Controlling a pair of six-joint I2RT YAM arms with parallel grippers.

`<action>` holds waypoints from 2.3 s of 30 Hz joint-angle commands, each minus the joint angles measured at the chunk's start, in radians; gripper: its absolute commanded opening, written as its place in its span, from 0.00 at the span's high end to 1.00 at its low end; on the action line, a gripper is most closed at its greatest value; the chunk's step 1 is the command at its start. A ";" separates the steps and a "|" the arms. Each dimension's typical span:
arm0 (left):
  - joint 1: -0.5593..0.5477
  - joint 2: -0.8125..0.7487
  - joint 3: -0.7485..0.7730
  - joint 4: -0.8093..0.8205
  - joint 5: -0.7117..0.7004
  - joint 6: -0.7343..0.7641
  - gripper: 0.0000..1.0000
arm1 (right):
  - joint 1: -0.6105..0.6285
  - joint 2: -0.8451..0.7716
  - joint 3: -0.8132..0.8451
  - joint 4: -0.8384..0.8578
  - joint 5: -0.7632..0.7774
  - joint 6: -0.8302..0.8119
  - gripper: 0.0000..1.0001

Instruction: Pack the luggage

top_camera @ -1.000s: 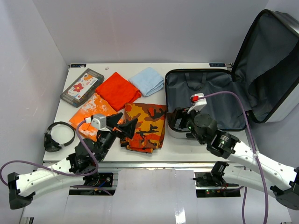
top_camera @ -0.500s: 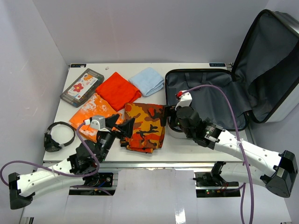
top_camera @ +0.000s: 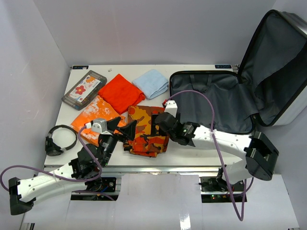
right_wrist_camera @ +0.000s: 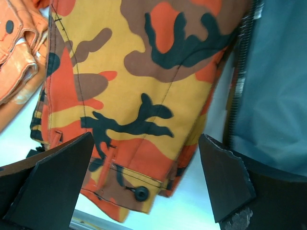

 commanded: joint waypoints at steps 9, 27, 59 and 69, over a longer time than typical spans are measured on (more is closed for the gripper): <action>-0.010 -0.038 -0.010 0.014 -0.019 0.004 0.02 | 0.050 0.222 0.136 -0.134 0.179 0.278 0.02; -0.010 -0.021 -0.034 0.046 -0.062 0.001 0.02 | 0.063 0.328 0.045 -0.116 0.166 0.381 0.00; 0.088 0.190 0.113 -0.738 0.049 -0.508 0.06 | 0.283 0.118 -0.275 0.037 0.105 0.289 0.29; 0.366 0.313 0.123 -0.702 0.403 -0.451 0.06 | 0.383 0.143 -0.143 -0.104 0.224 0.269 0.09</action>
